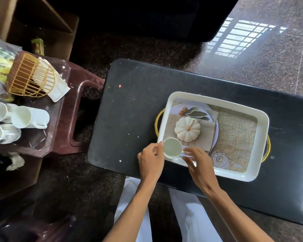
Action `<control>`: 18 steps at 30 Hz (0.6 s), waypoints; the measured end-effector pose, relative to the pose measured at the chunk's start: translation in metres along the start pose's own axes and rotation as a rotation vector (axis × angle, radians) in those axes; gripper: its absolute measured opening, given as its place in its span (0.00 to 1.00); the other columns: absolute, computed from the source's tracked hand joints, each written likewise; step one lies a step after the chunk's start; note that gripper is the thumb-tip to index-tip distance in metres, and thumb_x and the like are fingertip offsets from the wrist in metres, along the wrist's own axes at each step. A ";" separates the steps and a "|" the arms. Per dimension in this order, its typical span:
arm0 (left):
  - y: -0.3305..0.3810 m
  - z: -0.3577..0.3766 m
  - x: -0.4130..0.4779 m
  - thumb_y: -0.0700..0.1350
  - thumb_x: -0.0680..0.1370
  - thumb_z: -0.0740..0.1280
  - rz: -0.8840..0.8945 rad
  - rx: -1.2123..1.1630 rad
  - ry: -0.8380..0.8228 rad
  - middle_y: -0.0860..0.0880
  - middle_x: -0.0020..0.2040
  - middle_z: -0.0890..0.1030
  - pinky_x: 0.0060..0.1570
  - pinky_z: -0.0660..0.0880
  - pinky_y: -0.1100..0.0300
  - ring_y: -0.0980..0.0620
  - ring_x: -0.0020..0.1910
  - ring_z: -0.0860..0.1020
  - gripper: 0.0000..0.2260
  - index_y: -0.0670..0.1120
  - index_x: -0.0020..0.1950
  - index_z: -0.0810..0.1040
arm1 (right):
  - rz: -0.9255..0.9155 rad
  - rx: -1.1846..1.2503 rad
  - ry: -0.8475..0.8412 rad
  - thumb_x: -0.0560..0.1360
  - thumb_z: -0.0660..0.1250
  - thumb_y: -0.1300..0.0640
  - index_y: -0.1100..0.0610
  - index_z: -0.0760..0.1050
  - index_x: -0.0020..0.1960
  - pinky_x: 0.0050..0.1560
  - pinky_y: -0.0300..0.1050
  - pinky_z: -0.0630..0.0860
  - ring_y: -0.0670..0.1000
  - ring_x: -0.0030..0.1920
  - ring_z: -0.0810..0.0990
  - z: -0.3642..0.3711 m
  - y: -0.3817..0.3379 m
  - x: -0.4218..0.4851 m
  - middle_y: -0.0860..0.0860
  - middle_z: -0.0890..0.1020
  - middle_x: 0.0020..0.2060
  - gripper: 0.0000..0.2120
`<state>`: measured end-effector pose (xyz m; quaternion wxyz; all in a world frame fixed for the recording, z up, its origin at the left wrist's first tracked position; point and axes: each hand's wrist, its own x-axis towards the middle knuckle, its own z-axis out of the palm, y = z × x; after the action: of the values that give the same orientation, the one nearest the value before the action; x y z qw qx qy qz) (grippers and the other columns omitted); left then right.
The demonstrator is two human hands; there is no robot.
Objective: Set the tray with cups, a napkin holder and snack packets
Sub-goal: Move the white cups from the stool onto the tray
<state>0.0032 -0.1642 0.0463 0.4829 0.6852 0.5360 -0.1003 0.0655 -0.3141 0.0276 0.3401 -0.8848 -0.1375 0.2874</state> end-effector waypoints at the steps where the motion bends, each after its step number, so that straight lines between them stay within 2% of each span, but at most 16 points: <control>1: -0.001 -0.009 0.002 0.55 0.83 0.62 0.012 -0.003 -0.003 0.53 0.51 0.86 0.48 0.72 0.63 0.50 0.60 0.76 0.13 0.52 0.55 0.84 | 0.012 -0.013 -0.019 0.75 0.72 0.65 0.58 0.80 0.59 0.53 0.52 0.79 0.51 0.50 0.81 -0.004 -0.003 -0.001 0.53 0.82 0.54 0.13; 3: -0.008 -0.035 0.008 0.55 0.82 0.64 0.021 -0.034 0.046 0.55 0.46 0.87 0.57 0.77 0.53 0.46 0.59 0.80 0.10 0.57 0.48 0.84 | 0.017 -0.042 -0.012 0.75 0.71 0.65 0.58 0.78 0.61 0.55 0.54 0.78 0.53 0.54 0.80 -0.010 -0.013 -0.004 0.52 0.80 0.56 0.15; 5: -0.019 -0.071 0.016 0.49 0.81 0.66 0.022 -0.120 0.111 0.55 0.43 0.88 0.59 0.80 0.47 0.46 0.54 0.84 0.10 0.60 0.42 0.82 | -0.023 -0.036 0.033 0.76 0.71 0.63 0.56 0.78 0.61 0.54 0.51 0.79 0.52 0.55 0.79 -0.014 -0.033 -0.004 0.51 0.80 0.57 0.14; 8: -0.040 -0.130 0.025 0.41 0.81 0.67 0.022 -0.306 0.213 0.55 0.42 0.88 0.53 0.84 0.52 0.51 0.48 0.87 0.13 0.58 0.45 0.84 | -0.135 -0.025 0.038 0.76 0.71 0.63 0.54 0.79 0.58 0.51 0.38 0.76 0.50 0.52 0.79 -0.009 -0.076 0.002 0.51 0.80 0.55 0.12; 11: -0.056 -0.184 0.033 0.41 0.82 0.66 0.047 -0.430 0.325 0.54 0.43 0.89 0.50 0.83 0.59 0.53 0.47 0.87 0.12 0.56 0.47 0.85 | -0.196 -0.002 -0.015 0.76 0.70 0.65 0.55 0.80 0.57 0.51 0.38 0.76 0.51 0.50 0.81 0.012 -0.116 0.014 0.51 0.79 0.52 0.11; 15: -0.071 -0.247 0.042 0.41 0.83 0.65 0.063 -0.572 0.466 0.51 0.48 0.88 0.47 0.82 0.61 0.54 0.48 0.86 0.11 0.55 0.51 0.84 | -0.250 0.023 -0.050 0.77 0.69 0.66 0.56 0.81 0.56 0.46 0.21 0.72 0.48 0.45 0.82 0.063 -0.168 0.031 0.52 0.81 0.50 0.10; 18: -0.084 -0.281 0.052 0.41 0.84 0.64 0.020 -0.694 0.580 0.50 0.51 0.87 0.48 0.82 0.61 0.54 0.49 0.85 0.10 0.54 0.52 0.83 | -0.298 0.055 -0.091 0.77 0.69 0.66 0.57 0.81 0.56 0.45 0.20 0.72 0.48 0.45 0.83 0.108 -0.209 0.040 0.50 0.81 0.49 0.10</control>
<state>-0.1525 0.0817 0.1106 0.5148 0.4877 0.6445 0.2860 0.0219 -0.0875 0.0881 0.3963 -0.8311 -0.2746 0.2773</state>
